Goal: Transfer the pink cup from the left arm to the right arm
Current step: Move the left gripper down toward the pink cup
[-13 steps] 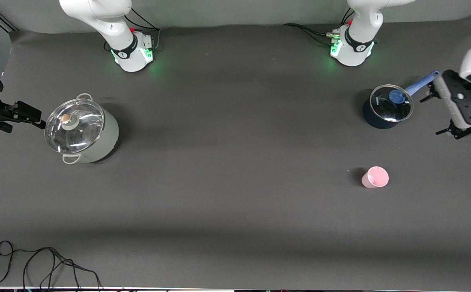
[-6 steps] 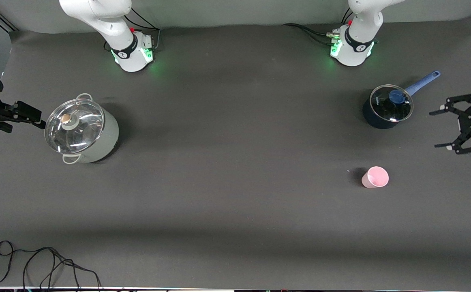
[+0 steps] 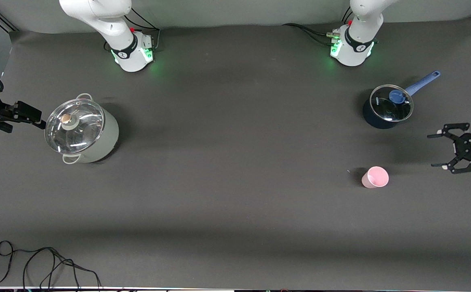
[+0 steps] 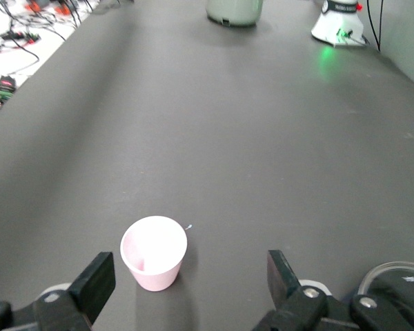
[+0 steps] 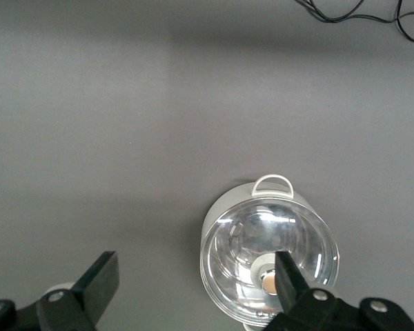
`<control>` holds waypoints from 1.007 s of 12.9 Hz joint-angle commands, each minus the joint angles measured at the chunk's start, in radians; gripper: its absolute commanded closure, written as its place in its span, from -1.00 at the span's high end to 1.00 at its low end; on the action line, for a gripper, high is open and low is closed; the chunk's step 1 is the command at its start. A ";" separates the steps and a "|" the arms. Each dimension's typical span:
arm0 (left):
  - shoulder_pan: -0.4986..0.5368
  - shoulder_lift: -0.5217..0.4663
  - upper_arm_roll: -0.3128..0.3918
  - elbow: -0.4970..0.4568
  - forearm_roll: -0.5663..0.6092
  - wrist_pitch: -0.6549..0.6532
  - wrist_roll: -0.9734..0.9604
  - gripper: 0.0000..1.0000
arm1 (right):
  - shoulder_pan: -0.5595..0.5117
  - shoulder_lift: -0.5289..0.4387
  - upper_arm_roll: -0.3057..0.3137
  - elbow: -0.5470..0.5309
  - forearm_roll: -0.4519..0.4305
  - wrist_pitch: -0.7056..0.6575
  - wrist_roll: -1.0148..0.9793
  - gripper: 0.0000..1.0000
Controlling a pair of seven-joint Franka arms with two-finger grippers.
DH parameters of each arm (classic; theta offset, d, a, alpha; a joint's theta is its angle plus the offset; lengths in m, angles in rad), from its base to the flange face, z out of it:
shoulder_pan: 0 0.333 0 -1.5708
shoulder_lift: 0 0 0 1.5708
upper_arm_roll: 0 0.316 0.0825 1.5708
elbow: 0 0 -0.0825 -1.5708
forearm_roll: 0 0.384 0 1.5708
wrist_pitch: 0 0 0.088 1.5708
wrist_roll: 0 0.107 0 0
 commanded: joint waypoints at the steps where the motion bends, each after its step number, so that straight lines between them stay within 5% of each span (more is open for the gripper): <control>1: 0.035 0.160 -0.011 0.095 -0.054 -0.031 0.139 0.79 | 0.005 0.005 -0.002 0.014 -0.007 -0.008 0.013 0.99; 9: 0.095 0.413 -0.011 0.094 -0.281 -0.017 0.221 0.89 | 0.003 0.006 -0.002 0.012 -0.007 -0.008 0.013 0.99; 13: 0.072 0.452 -0.016 0.094 -0.324 -0.008 0.327 0.94 | 0.005 0.006 -0.003 0.012 -0.007 -0.008 0.013 0.99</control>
